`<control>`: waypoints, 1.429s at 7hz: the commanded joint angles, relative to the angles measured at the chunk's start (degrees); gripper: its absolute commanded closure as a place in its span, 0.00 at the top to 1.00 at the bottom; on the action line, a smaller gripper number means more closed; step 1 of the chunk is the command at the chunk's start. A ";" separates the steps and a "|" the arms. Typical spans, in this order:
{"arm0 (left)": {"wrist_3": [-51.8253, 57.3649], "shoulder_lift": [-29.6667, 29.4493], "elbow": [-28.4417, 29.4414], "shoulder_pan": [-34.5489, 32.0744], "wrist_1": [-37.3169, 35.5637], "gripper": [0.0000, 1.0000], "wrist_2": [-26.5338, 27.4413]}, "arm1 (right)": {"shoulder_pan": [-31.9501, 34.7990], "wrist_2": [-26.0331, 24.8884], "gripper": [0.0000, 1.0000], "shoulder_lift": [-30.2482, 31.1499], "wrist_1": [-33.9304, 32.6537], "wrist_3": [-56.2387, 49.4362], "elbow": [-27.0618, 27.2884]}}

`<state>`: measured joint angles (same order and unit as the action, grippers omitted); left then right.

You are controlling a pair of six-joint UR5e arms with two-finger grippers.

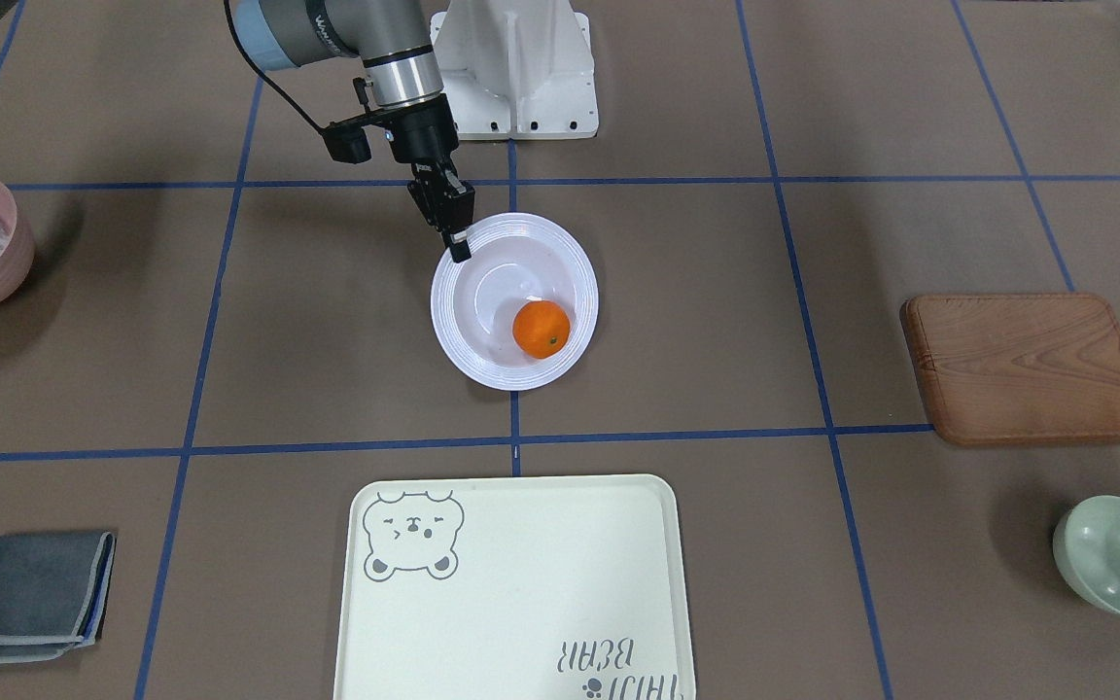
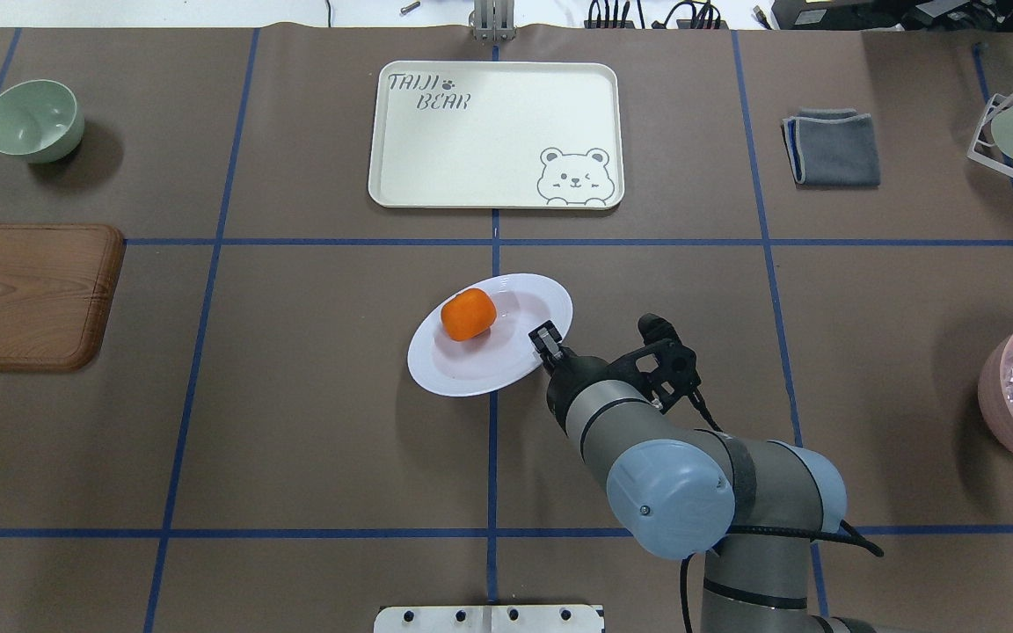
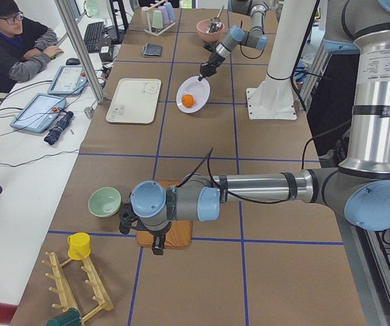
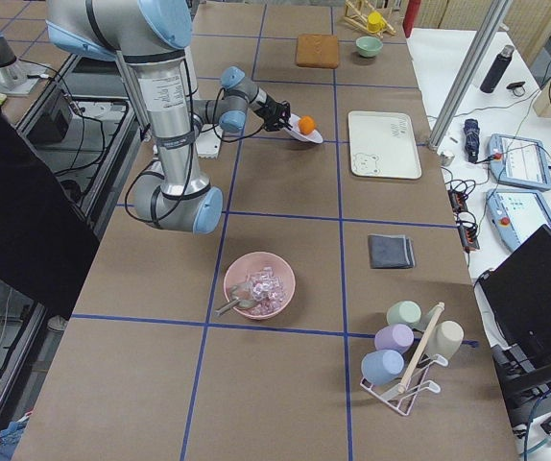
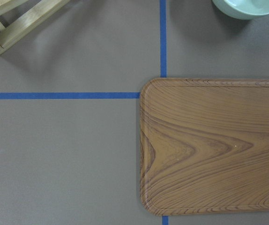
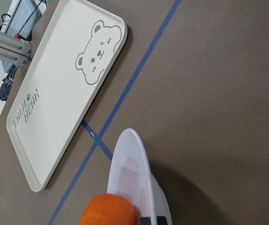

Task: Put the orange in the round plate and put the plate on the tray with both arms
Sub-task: 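Lift the plate with the orange using the right gripper toward the tray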

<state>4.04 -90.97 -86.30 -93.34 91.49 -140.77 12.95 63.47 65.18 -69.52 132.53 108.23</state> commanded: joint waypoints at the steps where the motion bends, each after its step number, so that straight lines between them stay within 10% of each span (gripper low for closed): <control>1: 0.00 0.00 0.08 0.00 0.00 0.99 -0.03 | -0.03 -0.19 0.00 -0.05 0.09 0.27 0.14; 10: -0.78 -0.17 -0.18 0.09 0.00 0.99 0.06 | 7.59 0.07 0.00 -0.67 -0.09 1.59 4.72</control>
<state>3.84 -91.03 -86.34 -93.32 91.49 -140.78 17.56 62.73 64.63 -69.53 134.54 113.13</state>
